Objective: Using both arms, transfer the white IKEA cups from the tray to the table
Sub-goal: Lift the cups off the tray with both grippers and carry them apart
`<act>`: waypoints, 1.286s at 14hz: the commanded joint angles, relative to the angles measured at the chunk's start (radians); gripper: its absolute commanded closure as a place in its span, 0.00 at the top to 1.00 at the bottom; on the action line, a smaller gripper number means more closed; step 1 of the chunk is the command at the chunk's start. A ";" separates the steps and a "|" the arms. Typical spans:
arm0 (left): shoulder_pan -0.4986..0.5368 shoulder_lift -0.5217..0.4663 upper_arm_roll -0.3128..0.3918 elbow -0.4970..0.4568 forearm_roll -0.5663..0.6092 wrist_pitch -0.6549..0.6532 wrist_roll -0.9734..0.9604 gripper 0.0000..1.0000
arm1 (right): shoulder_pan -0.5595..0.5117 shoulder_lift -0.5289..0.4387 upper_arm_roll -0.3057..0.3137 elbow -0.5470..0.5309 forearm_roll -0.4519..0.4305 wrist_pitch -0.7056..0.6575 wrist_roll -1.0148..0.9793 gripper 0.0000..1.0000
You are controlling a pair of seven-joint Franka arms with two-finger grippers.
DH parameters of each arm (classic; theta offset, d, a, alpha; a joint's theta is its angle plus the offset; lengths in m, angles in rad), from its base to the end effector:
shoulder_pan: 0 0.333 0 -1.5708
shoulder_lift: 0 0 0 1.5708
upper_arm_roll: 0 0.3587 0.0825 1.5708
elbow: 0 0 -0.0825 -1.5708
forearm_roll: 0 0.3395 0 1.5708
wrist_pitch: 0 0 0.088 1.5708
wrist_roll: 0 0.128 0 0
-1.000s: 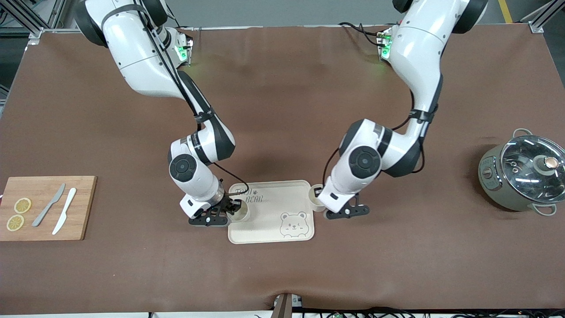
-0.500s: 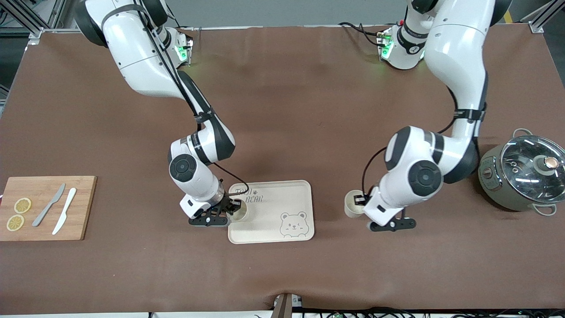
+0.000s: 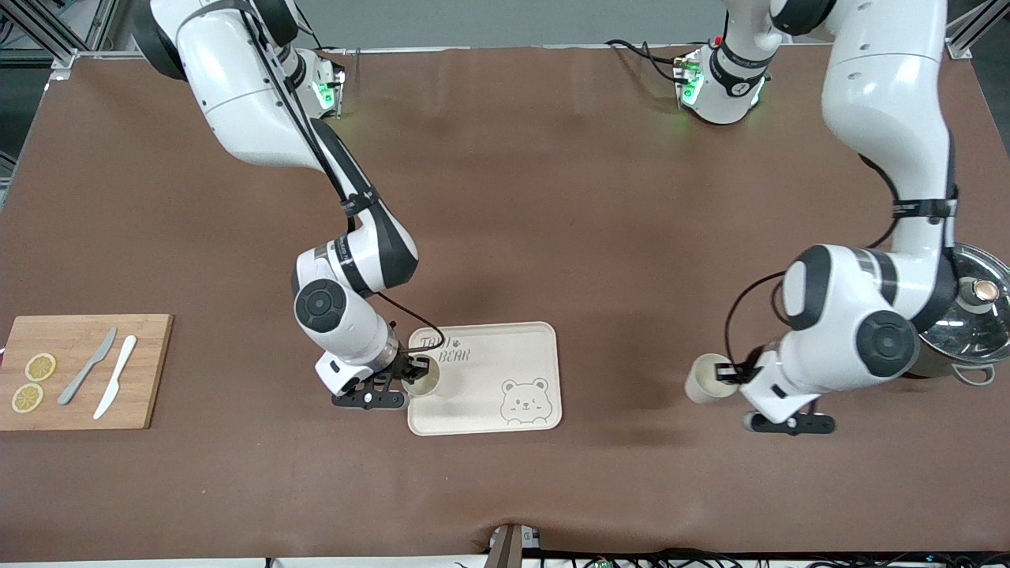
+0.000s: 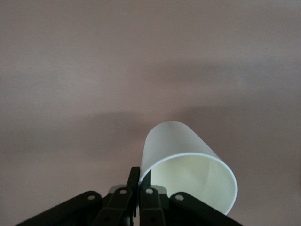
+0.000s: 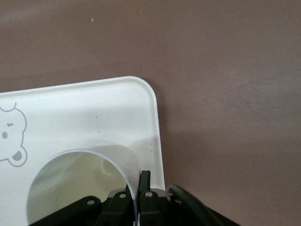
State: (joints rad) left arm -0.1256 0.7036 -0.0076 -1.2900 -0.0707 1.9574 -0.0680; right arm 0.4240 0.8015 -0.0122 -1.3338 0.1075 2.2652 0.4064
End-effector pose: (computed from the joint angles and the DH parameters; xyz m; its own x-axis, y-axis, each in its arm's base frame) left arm 0.7148 -0.1004 0.3582 0.9984 -0.0370 -0.0418 -0.0342 -0.9972 0.0666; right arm 0.6845 0.3066 0.2960 0.9947 -0.0589 0.0843 -0.0480 -0.9909 -0.1255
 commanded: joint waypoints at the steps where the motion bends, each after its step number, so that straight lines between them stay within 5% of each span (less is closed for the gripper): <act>1: 0.053 -0.009 -0.008 -0.015 0.040 -0.012 0.059 0.00 | -0.056 -0.036 0.011 0.047 0.017 -0.136 -0.029 0.00; 8: 0.143 0.051 -0.008 -0.017 0.072 -0.012 0.099 0.00 | -0.192 -0.090 0.012 0.084 0.020 -0.292 -0.314 0.00; 17: 0.150 0.115 -0.008 -0.017 0.065 -0.040 0.085 0.00 | -0.330 -0.096 0.005 0.081 0.015 -0.296 -0.677 0.00; 18: 0.150 0.119 -0.008 -0.017 0.065 -0.040 0.085 0.07 | -0.341 -0.093 0.003 0.079 0.011 -0.293 -0.728 0.00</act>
State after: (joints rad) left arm 0.0186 0.8166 -0.0081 -1.3130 -0.0205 1.9322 0.0223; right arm 0.1075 0.7172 -0.0187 -1.2437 0.1077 1.9761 -0.2321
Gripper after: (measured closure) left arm 0.965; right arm 0.965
